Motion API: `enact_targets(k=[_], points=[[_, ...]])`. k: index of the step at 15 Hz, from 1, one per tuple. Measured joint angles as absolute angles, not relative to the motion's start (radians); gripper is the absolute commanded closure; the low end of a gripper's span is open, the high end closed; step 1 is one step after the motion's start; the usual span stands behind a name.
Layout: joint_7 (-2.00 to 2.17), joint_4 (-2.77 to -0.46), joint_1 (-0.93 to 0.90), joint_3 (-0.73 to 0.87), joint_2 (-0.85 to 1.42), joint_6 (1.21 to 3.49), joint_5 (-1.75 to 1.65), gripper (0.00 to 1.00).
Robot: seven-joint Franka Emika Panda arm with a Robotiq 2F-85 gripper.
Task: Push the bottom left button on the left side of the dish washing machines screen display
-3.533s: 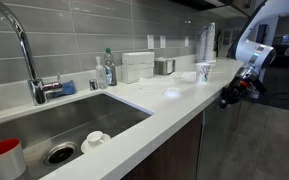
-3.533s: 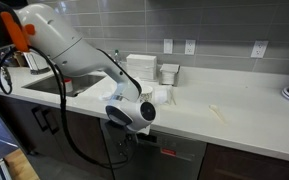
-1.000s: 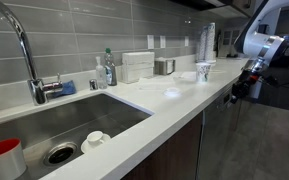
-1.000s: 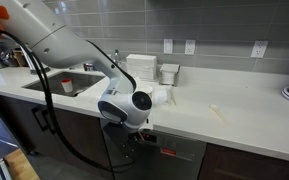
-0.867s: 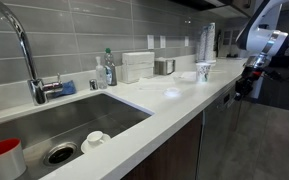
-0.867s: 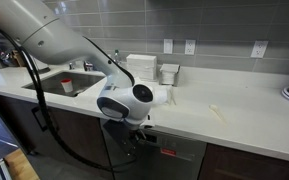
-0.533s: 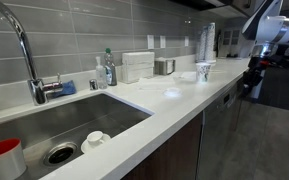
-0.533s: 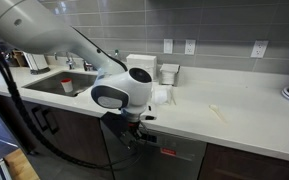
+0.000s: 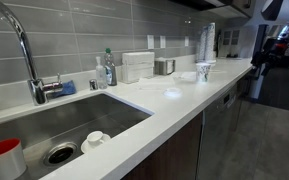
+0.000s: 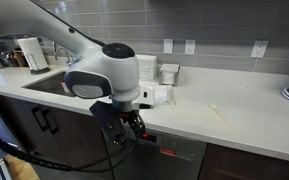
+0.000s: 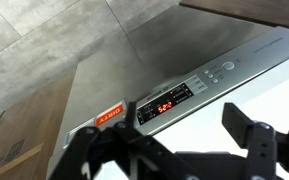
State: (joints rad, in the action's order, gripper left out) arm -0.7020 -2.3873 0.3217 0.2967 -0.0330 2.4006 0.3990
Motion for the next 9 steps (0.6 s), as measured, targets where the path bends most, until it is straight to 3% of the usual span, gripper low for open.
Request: enact_targets(k=[9], points=[[-0.853, -2.444, 0.319, 0.356, -0.182, 2.383, 0.493, 0.0]])
